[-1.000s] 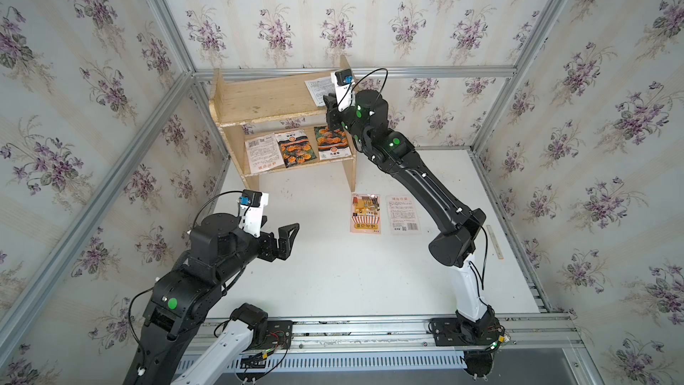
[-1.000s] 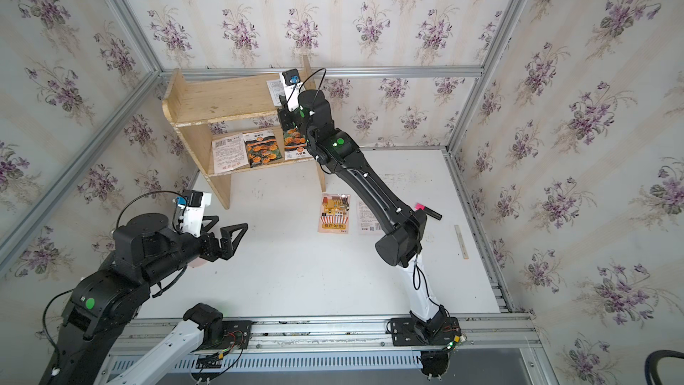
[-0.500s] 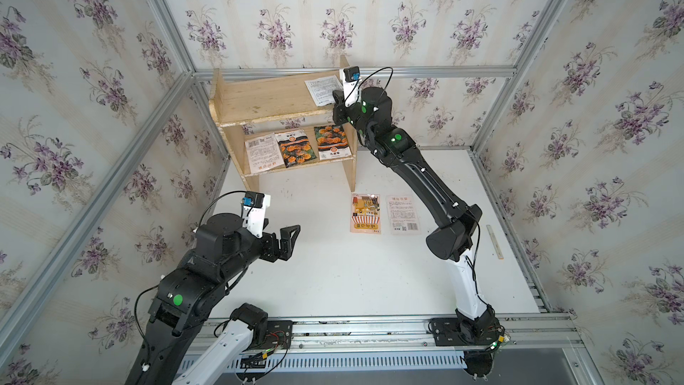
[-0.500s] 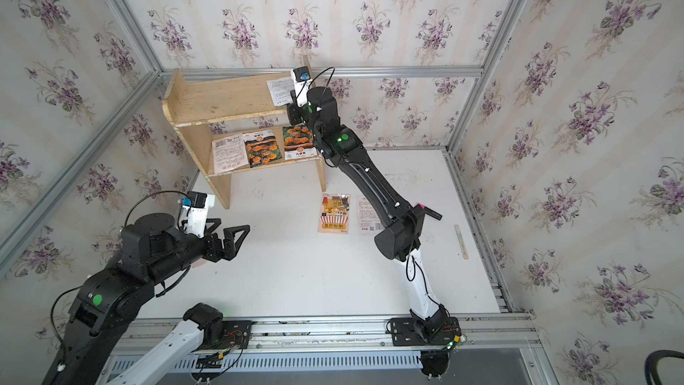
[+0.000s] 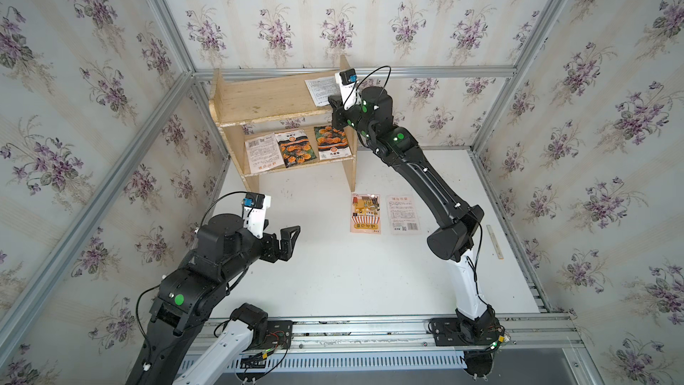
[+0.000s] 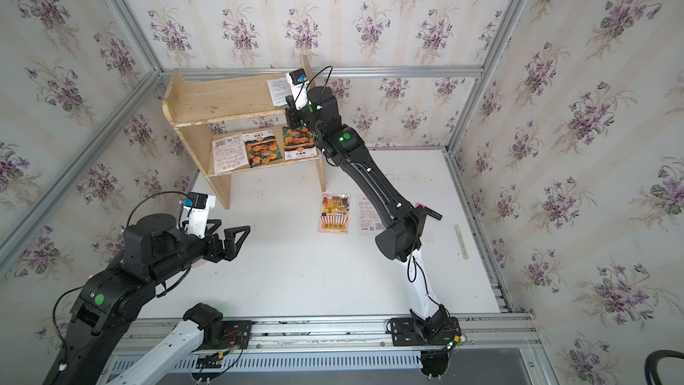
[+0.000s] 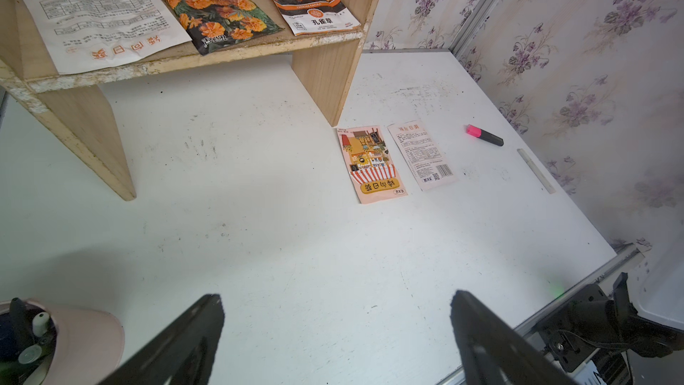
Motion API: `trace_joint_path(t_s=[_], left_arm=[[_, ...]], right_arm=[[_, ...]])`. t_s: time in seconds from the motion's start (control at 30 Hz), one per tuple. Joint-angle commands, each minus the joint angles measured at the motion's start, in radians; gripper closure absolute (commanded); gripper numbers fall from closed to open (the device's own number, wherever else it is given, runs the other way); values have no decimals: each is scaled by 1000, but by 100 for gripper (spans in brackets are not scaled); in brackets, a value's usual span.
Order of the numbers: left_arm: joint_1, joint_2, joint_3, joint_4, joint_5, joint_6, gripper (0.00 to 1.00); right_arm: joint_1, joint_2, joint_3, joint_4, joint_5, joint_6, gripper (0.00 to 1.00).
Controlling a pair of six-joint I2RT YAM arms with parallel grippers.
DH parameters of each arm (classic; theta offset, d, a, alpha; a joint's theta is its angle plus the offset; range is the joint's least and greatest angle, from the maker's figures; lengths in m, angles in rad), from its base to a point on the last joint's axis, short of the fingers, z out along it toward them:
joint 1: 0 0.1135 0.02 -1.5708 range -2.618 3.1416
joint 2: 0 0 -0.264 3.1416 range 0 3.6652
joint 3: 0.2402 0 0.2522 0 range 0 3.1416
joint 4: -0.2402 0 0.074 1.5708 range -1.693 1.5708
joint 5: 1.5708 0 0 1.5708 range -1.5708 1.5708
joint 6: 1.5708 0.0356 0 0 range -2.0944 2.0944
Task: Take the seed bag off the shelf
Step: Adjust the seed packet on the shelf.
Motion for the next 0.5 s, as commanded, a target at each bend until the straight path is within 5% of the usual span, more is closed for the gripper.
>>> trace_joint_path(t_s=[0.0,0.47], left_arm=[[0,-2,-3,26,0,-8,0],[0,-16,-15,25,-6,-14,0]], right_arm=[[1,-8,5,-57,-47,-10,100],[56,-41,3,-106,-143,-45,100]])
